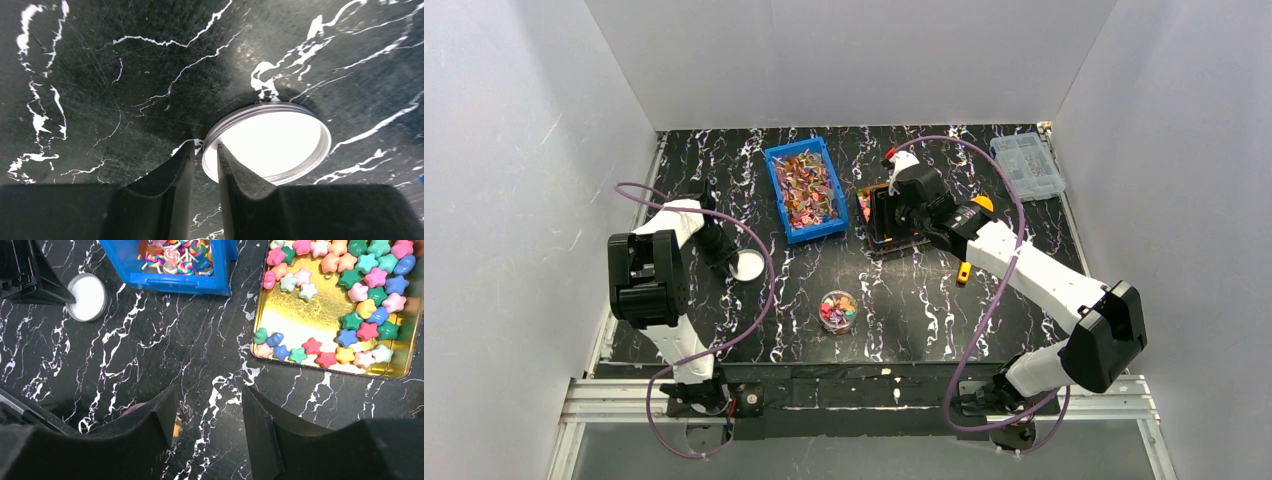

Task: Pack the candies
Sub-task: Pick up the bottle lid at the center of the board.

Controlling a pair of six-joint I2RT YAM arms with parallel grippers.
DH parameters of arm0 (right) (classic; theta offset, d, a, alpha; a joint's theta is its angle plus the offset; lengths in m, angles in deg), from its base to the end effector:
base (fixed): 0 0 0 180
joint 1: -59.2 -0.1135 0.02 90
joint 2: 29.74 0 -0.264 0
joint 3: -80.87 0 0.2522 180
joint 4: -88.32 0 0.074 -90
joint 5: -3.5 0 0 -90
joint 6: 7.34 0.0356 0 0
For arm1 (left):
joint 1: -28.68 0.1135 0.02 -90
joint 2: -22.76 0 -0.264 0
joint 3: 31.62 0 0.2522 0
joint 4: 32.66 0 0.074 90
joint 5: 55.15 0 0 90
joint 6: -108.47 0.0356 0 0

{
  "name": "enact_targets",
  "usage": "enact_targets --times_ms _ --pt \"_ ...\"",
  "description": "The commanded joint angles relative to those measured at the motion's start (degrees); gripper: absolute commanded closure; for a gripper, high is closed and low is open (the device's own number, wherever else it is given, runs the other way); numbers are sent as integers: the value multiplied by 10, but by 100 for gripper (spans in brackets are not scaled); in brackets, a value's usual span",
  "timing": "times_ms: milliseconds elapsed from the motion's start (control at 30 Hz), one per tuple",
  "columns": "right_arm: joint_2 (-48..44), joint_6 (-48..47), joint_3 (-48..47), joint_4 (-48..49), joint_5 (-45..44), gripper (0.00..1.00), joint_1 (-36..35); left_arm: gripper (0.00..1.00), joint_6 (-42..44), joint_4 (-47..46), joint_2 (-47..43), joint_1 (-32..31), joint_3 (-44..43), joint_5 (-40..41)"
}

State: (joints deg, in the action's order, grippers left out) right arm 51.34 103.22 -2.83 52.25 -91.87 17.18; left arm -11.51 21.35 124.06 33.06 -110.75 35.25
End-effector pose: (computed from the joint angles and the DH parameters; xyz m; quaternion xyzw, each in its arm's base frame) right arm 0.2417 0.2133 0.3255 -0.1420 0.8685 0.2105 0.4258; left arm 0.3305 0.0256 0.1708 -0.2936 0.9483 -0.0233 0.1181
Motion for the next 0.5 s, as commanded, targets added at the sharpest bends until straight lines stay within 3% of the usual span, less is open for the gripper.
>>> enact_targets --times_ms 0,167,267,467 --pt "-21 -10 7 17 5 42 2 79 4 -6 4 3 30 -4" --pt "-22 -9 8 17 10 42 2 88 10 -6 5 3 39 -4" --pt "-26 -9 8 15 9 42 2 99 13 -6 1 3 43 -4" --pt "-38 -12 5 2 8 42 2 100 34 -5 -34 3 46 -49"
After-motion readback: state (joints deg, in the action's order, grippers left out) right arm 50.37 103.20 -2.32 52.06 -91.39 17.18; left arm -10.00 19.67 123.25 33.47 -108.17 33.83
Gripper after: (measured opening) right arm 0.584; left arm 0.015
